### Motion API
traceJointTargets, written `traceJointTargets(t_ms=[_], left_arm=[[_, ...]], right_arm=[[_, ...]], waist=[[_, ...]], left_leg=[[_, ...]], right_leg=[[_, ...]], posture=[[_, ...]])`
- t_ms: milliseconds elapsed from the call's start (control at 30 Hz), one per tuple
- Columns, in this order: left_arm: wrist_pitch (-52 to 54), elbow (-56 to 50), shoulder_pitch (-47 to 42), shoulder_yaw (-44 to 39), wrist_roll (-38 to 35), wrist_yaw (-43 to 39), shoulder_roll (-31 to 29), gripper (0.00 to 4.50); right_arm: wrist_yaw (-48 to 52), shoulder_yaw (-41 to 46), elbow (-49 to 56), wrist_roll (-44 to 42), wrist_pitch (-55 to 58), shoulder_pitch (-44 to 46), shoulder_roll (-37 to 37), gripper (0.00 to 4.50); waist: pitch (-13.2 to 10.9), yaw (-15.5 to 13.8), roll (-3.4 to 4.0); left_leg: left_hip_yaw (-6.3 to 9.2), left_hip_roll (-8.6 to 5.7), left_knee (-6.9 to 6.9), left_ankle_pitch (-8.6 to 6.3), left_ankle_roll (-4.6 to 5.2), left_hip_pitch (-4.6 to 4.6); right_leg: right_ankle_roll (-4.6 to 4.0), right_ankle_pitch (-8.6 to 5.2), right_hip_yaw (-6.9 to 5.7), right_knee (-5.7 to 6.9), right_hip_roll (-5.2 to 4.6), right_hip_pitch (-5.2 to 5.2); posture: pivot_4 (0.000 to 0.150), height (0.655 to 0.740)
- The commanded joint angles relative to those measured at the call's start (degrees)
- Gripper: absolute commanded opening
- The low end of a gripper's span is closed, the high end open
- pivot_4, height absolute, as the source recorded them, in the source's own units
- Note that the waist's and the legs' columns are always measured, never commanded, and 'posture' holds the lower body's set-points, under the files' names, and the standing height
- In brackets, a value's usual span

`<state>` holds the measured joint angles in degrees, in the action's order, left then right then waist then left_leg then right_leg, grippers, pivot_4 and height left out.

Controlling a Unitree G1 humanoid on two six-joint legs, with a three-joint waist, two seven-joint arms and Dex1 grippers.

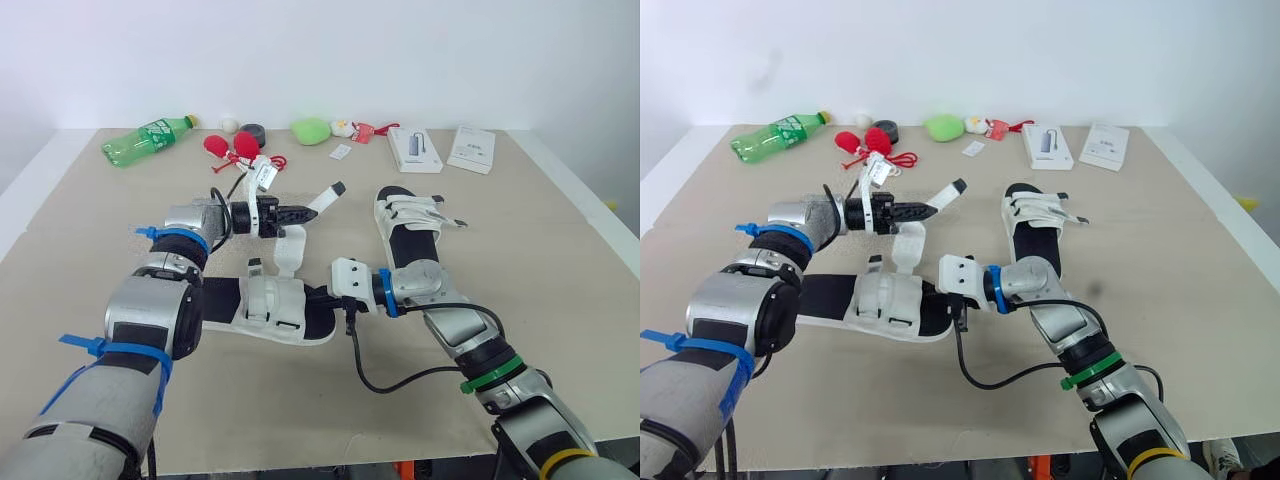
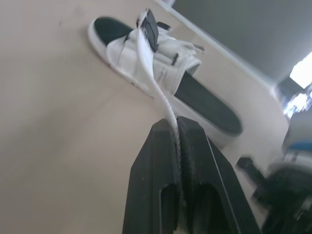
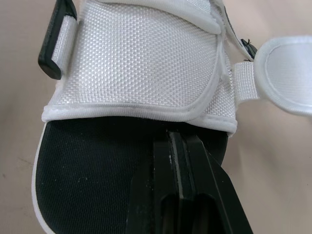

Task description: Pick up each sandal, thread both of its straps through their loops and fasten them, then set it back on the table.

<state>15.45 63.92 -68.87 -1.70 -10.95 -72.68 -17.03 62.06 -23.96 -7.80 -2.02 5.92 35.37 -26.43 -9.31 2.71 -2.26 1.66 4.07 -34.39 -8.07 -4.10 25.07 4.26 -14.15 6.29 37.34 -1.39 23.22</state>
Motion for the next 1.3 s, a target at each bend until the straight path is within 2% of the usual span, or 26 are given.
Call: traceJointTargets(t_ms=[33, 133, 167, 267, 400, 533, 633, 733, 1100, 1300], left_arm=[[-15.2, -16.7, 5.8, 0.5, 0.7, -0.1, -1.6, 0.15], [-30.7, -29.3, 14.0, 2.0, 4.0, 3.0, -3.1, 0.15], [-40.4, -33.5, 17.9, 3.5, 6.4, 2.7, -4.7, 0.15], [-58.8, -41.1, 26.2, 5.3, 7.4, 2.2, -8.0, 0.15], [-81.9, -40.7, 30.8, 8.0, 9.3, 3.9, -14.1, 0.15], [-99.0, -35.6, 29.6, 10.4, 14.7, 8.7, -17.8, 0.15], [-104.8, -32.6, 28.1, 7.2, 19.0, 13.6, -16.8, 0.15], [-107.8, -34.5, 27.6, 6.8, 24.5, 17.0, -17.5, 0.15], [-107.9, -32.9, 23.4, 3.8, 44.2, 35.1, -19.0, 0.15], [-107.9, -28.6, 22.5, 1.8, 52.0, 44.4, -20.4, 0.15]], right_arm=[[-0.1, -1.5, -3.1, 4.0, 2.7, -1.9, -2.3, 0.00], [0.0, -1.5, -2.7, 3.9, 2.7, -2.2, -2.5, 0.00], [0.3, -1.7, -2.8, 3.9, 2.5, -2.2, -2.6, 0.00], [0.9, -2.0, -3.2, 3.9, 1.8, -2.1, -2.7, 0.00], [1.4, -2.5, -4.6, 4.0, 0.7, -1.4, -2.5, 0.00], [1.9, -3.3, -5.9, 4.0, -0.4, -0.6, -1.7, 0.00], [2.0, -3.6, -6.7, 4.1, -0.9, 0.0, -1.2, 0.00], [2.4, -3.6, -7.1, 4.2, -1.4, 0.1, -1.2, 0.00], [3.0, -3.6, -7.0, 4.5, -1.9, -0.3, -1.8, 0.00], [3.0, -3.4, -6.7, 4.5, -1.6, -0.6, -2.0, 0.00]], waist=[[0.0, 0.0, 0.01], [0.0, -0.1, 0.02], [0.0, -0.2, 0.02], [0.1, -0.2, 0.14], [0.1, -0.7, 0.13], [0.1, -0.7, 0.16], [0.1, -0.7, 0.16], [0.1, -0.7, 0.17], [0.1, -0.7, 0.18], [0.1, -0.7, 0.19]], left_leg=[[-0.01, 0.00, 0.01, 0.01, -0.02, 0.00], [-0.03, 0.00, 0.03, 0.05, -0.07, 0.00], [-0.03, 0.00, 0.03, 0.05, -0.08, 0.00], [-0.13, 0.01, 0.08, 0.08, -0.10, -0.05], [-0.14, 0.01, 0.05, 0.14, -0.01, -0.07], [-0.37, 0.01, 0.03, 0.24, 0.10, -0.09], [-0.57, 0.01, 0.03, 0.26, 0.14, -0.09], [-0.57, 0.01, 0.07, 0.26, 0.14, -0.07], [-0.56, 0.01, 0.10, 0.25, 0.16, -0.08], [-0.57, 0.01, 0.10, 0.25, 0.16, -0.09]], right_leg=[[0.00, 0.01, 0.01, 0.00, -0.01, 0.00], [0.00, 0.04, 0.05, 0.00, -0.03, 0.00], [-0.01, 0.04, 0.05, 0.00, -0.03, -0.01], [-0.22, -0.03, 0.13, -0.08, -0.07, -0.04], [-0.30, 0.01, 0.12, -0.09, -0.08, -0.06], [-0.38, 0.11, 0.17, -0.14, -0.19, -0.03], [-0.35, 0.12, 0.24, -0.14, -0.27, 0.00], [-0.31, 0.11, 0.23, -0.14, -0.25, 0.05], [-0.20, 0.08, 0.24, -0.13, -0.22, 0.00], [-0.18, 0.09, 0.24, -0.12, -0.22, -0.02]], posture=[[0.150, 0.7400], [0.150, 0.7400], [0.150, 0.7400], [0.150, 0.7400], [0.150, 0.7400], [0.150, 0.7400], [0.150, 0.7400], [0.150, 0.7400], [0.150, 0.7400], [0.150, 0.7400]])
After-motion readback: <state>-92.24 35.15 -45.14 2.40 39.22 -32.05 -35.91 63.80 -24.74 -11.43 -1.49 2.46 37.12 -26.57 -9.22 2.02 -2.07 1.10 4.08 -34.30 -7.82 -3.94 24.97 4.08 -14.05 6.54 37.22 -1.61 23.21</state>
